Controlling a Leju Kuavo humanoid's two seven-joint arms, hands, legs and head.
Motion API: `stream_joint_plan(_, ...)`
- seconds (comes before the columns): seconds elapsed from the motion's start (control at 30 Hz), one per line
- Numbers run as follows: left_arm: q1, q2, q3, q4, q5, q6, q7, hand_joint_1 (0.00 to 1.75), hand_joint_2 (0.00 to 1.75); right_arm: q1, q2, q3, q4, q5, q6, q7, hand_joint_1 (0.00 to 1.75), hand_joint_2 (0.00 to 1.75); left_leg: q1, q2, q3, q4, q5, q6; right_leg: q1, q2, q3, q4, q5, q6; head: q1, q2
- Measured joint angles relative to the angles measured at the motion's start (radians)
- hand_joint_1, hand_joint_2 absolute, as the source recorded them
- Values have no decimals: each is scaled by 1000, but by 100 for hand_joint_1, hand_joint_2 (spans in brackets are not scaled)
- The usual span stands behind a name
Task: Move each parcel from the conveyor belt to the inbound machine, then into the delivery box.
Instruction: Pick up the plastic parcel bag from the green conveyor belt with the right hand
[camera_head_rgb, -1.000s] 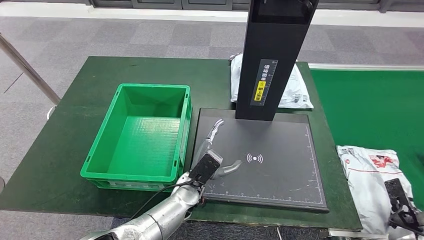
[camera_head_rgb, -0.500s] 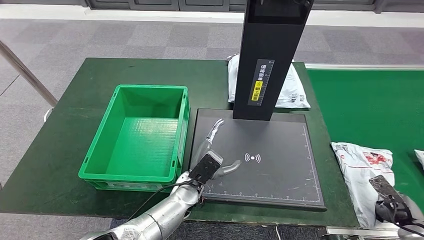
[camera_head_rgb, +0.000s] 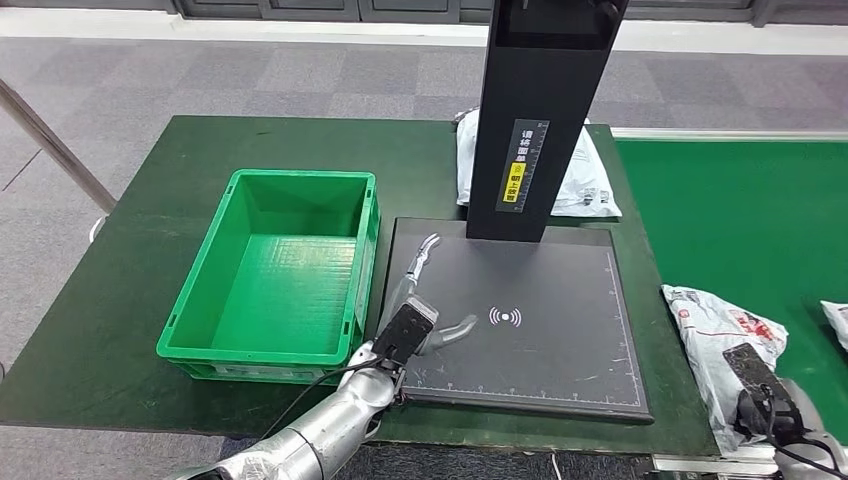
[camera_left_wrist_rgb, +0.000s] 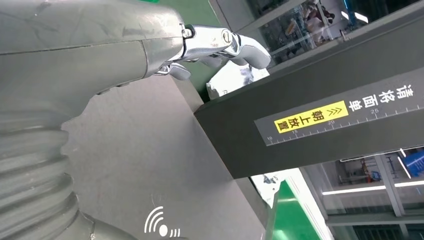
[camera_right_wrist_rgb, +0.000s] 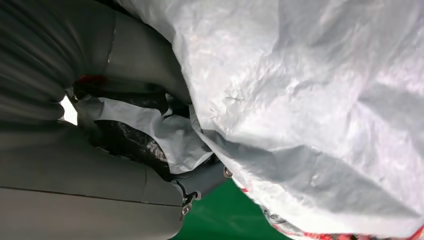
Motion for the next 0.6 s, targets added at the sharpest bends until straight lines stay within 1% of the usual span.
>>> stream_joint_plan(0.33, 4, 0, 10, -5, 0, 0, 0, 0, 175, 3, 10, 0, -6, -1, 0, -3, 175, 175, 0, -1, -1, 0, 0, 0, 0, -1, -1, 0, -1, 0, 0, 0)
stream_joint_plan(0.4, 5, 0, 12, -6, 0, 1, 0, 0, 175, 7, 16, 0, -14, -8, -2, -23, 175, 175, 0, -1, -1, 0, 0, 0, 0, -1, -1, 0, -1, 0, 0, 0)
stream_joint_plan(0.5, 8, 0, 22, -11, 0, 10, 0, 0, 175, 41, 52, 1, -86, -64, -12, -81, 175, 175, 0, -1, -2, 0, 0, 0, 0, 0, -1, 1, -1, 0, 0, 0)
stream_joint_plan(0.6, 9, 0, 40, -31, 1, 30, 0, 0, 175, 102, 119, 6, -250, -217, -21, -133, 175, 175, 0, 0, -3, 0, 0, -1, 0, 1, -3, 2, 0, -1, 0, 0)
